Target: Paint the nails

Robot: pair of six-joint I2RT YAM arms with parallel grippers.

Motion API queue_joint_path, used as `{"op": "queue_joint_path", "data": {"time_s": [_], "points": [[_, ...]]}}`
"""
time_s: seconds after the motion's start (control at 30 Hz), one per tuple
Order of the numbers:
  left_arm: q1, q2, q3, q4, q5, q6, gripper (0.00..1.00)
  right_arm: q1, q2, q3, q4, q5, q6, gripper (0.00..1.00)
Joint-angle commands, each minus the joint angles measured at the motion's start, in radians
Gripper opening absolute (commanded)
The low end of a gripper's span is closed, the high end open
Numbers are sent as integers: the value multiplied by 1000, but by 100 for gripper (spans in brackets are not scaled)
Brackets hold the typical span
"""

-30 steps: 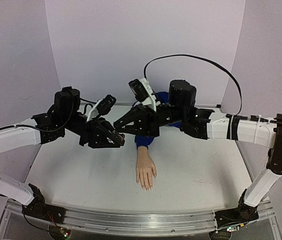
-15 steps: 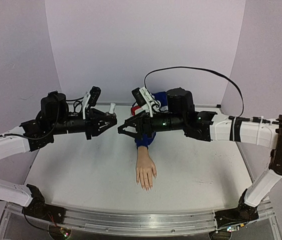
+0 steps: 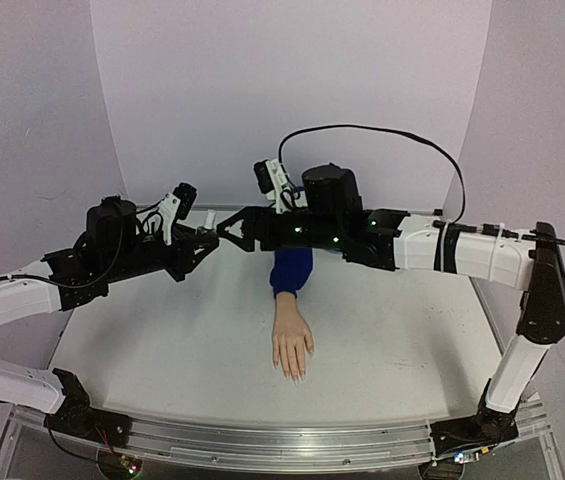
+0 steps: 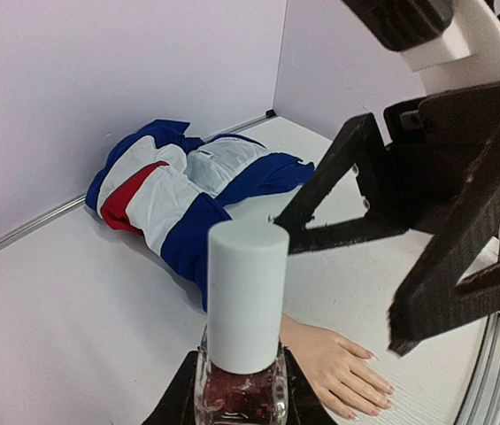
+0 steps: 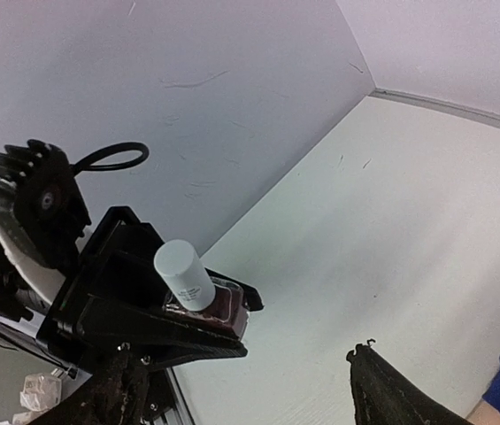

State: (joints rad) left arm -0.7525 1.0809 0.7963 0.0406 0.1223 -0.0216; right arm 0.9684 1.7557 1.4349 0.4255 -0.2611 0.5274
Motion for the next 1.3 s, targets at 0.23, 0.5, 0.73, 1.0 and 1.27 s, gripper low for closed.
{"op": "queue_joint_path", "data": {"time_s": [0.23, 0.5, 0.73, 1.0, 1.27], "points": [[0, 7, 4, 36, -11, 15, 0, 38, 89, 143, 16, 88, 72, 55], [1, 32, 13, 34, 17, 11, 0, 39, 84, 170, 18, 110, 49, 62], [1, 43, 29, 30, 38, -6, 0, 39, 116, 205, 17, 114, 44, 49], [1, 51, 40, 28, 58, -39, 0, 39, 155, 232, 18, 76, 45, 27], [1, 56, 65, 29, 239, -55, 0, 14, 88, 134, 67, -30, 1, 4]]}}
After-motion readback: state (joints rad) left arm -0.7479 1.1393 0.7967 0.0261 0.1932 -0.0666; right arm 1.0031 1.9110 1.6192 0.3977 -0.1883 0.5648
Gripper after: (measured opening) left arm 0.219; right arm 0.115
